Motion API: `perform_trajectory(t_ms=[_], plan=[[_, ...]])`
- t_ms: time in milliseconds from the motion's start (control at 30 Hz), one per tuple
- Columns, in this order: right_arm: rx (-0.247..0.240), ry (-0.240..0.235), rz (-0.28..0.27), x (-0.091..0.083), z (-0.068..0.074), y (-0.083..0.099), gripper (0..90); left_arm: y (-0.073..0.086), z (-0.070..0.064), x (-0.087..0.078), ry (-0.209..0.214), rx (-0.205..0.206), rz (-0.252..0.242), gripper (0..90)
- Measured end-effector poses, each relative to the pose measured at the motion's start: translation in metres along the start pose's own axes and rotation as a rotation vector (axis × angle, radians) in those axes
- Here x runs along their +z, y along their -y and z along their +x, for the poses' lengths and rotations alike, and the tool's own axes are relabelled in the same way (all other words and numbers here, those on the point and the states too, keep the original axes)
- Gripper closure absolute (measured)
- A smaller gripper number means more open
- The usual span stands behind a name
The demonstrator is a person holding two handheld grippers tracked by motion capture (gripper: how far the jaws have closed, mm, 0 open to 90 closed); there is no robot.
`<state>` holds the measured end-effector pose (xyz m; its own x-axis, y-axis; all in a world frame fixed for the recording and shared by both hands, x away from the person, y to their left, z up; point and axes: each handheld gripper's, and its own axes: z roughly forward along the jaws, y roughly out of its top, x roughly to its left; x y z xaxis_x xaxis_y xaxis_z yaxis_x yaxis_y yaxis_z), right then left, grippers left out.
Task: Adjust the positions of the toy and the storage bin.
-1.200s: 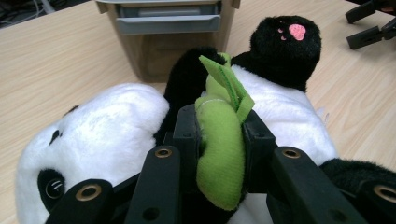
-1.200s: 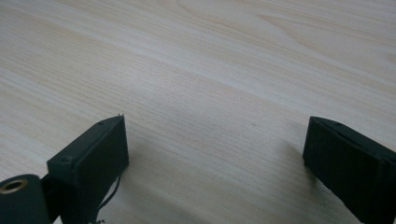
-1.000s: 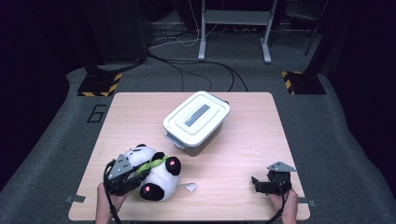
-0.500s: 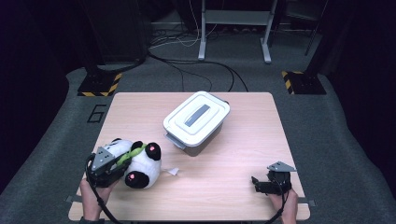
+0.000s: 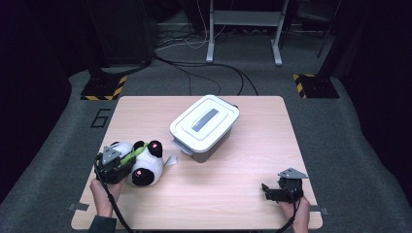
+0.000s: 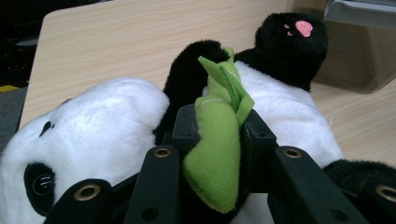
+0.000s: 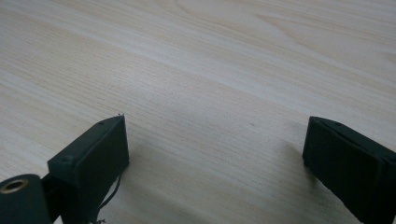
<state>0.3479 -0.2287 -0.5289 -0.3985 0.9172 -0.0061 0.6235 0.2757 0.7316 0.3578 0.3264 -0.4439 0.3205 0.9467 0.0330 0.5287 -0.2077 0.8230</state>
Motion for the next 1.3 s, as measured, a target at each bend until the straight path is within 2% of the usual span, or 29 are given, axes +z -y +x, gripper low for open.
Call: perform_trajectory(t_ms=[67, 100, 167, 200, 267, 333, 367, 433, 500, 700, 800, 833, 867, 967, 1067, 1100, 1200, 1300], plan=[[0.000, 0.000, 0.000, 0.000, 0.000, 0.000, 6.0, -0.001, -0.001, 0.000, -0.008, 0.007, 0.007, 70.1], [0.003, 0.000, 0.001, 0.000, 0.000, 0.000, 6.0, -0.002, -0.002, -0.002, -0.026, 0.016, 0.007, 65.2], [0.003, 0.000, 0.001, 0.000, 0.000, 0.000, 6.0, -0.002, -0.001, -0.003, -0.035, 0.011, 0.005, 54.4], [0.000, 0.000, 0.000, 0.000, 0.000, 0.000, 6.0, -0.002, 0.000, -0.006, -0.039, -0.017, -0.006, 50.8], [0.000, 0.000, 0.000, 0.000, 0.000, 0.000, 6.0, -0.002, -0.001, -0.010, -0.052, -0.030, -0.013, 40.5], [0.001, 0.000, 0.001, 0.000, 0.000, 0.000, 6.0, -0.002, -0.002, -0.012, -0.051, -0.032, -0.021, 32.8], [0.001, 0.000, 0.001, 0.000, 0.000, 0.000, 6.0, -0.001, -0.003, -0.014, -0.052, -0.037, -0.031, 32.8], [0.000, 0.000, 0.000, 0.000, 0.000, 0.000, 6.0, 0.000, -0.004, -0.020, -0.051, -0.047, -0.046, 22.4], [0.000, -0.002, -0.001, 0.000, 0.000, 0.000, 6.0, 0.001, -0.006, -0.028, -0.047, -0.047, -0.050, 16.5], [0.002, 0.000, 0.000, 0.000, 0.000, 0.000, 6.0, 0.012, -0.009, -0.042, -0.042, -0.046, -0.050, 11.1], [0.002, -0.001, 0.000, 0.000, 0.000, 0.000, 6.0, 0.026, -0.009, -0.050, -0.044, -0.059, -0.049, 8.7], [0.002, -0.001, 0.000, 0.000, 0.000, 0.000, 6.0, 0.026, -0.009, -0.050, -0.044, -0.059, -0.049, 8.1], [0.000, 0.001, 0.000, 0.000, 0.000, 0.000, 6.1, 0.035, -0.010, -0.053, -0.050, -0.066, -0.050, 7.3], [0.001, 0.001, 0.000, 0.000, 0.000, 0.000, 6.1, 0.044, -0.010, -0.054, -0.053, -0.077, -0.046, 5.7], [0.002, -0.001, -0.001, 0.000, 0.000, 0.000, 6.0, 0.060, -0.008, -0.050, -0.075, -0.106, -0.016, 0.0], [0.002, -0.001, -0.001, 0.000, 0.000, 0.000, 6.0, 0.060, -0.008, -0.050, -0.075, -0.106, -0.016, 0.1], [0.002, 0.002, 0.000, 0.000, 0.000, 0.000, 6.0, 0.076, -0.010, -0.042, -0.057, -0.124, 0.006, 0.1], [0.002, 0.002, 0.000, 0.000, 0.000, 0.000, 6.0, 0.084, -0.012, -0.037, -0.055, -0.125, 0.024, 0.1]])
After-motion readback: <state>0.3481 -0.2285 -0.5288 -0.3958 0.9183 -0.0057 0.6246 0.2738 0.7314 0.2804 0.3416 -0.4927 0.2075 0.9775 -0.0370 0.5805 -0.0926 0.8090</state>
